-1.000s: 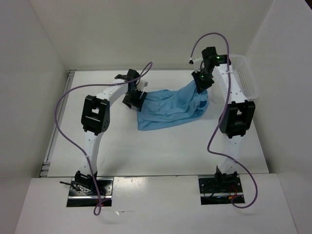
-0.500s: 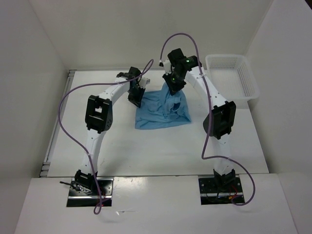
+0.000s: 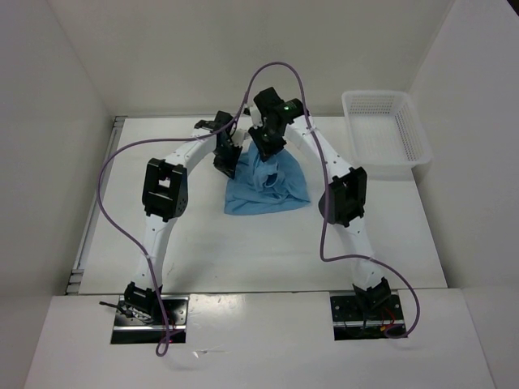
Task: Fold and stack the shorts
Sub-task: Fold the shorts
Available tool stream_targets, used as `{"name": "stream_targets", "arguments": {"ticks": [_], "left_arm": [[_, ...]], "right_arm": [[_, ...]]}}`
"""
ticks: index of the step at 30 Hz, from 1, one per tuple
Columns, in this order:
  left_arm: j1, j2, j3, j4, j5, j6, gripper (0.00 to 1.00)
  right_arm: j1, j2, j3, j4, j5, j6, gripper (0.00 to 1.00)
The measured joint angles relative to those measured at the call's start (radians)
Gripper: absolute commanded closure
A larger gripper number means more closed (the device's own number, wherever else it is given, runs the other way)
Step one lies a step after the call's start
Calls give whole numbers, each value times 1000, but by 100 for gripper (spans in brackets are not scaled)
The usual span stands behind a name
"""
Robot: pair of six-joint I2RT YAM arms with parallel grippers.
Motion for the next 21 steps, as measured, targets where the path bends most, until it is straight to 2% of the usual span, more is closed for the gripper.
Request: {"name": "stream_targets", "arguments": {"ticks": [1,2,4,5,6,8,12,14,18,21], "left_arm": [[0,0,0,0,0,0,79],[0,0,-1,0,-1,1,77],[2,0,-3,3,-1,2,72],[4,0,-7,7,-1,1,65],[10,-2,-10,9,3,0,61],[24,-4,-10,12,2,0,50],[75,-13,-14,18,-22,5,42],[122,-14,-12,20,-49,5,38],[219,-23,20,13,-133,5,31],[267,-75,30,14,-198,4,29]], "right_arm": [[6,11,21,0,-2,5,58],[13,20,39,0,-10,10,40],[31,35,83,2,-44,11,28],[40,40,103,0,-65,9,22],[50,43,123,0,-92,5,20],[74,43,155,-2,-146,-8,18],[114,43,197,-8,-240,-43,18],[129,43,201,-8,-277,-69,25],[153,10,167,-5,-279,-101,32],[161,-76,65,1,-235,-113,32]]}}
